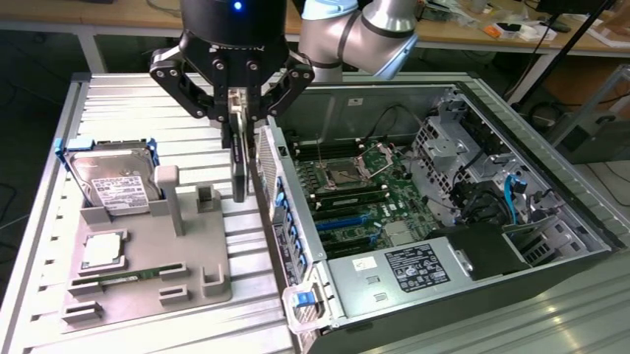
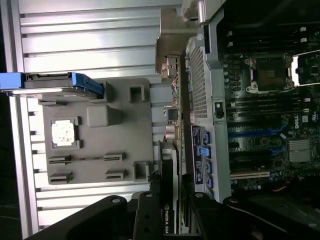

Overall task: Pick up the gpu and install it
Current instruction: 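Pick up the gpu and move the gpu toward the slot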

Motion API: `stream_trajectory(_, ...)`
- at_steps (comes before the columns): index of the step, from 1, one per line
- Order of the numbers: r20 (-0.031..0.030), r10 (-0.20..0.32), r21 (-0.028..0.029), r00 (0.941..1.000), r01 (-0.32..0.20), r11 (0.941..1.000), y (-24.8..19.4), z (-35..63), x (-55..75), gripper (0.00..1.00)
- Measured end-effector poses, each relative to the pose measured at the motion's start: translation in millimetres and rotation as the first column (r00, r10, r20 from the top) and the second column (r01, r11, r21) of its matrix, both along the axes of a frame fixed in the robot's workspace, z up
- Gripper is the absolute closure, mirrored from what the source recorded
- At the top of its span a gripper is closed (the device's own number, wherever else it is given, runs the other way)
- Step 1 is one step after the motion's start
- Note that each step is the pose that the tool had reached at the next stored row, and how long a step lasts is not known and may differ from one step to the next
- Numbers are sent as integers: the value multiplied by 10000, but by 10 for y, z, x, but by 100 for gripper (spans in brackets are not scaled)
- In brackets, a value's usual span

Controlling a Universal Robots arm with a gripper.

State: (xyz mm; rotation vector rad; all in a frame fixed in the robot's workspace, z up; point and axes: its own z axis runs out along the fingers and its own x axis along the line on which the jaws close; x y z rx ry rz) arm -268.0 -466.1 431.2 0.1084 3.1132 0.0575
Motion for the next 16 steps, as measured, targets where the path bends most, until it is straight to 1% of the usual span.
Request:
stream_trajectory(3,0,0,0,10000,0,10000,0,0,33,73)
stream_trajectory(16,1,0,0,10000,0,10000,0,0,38,73)
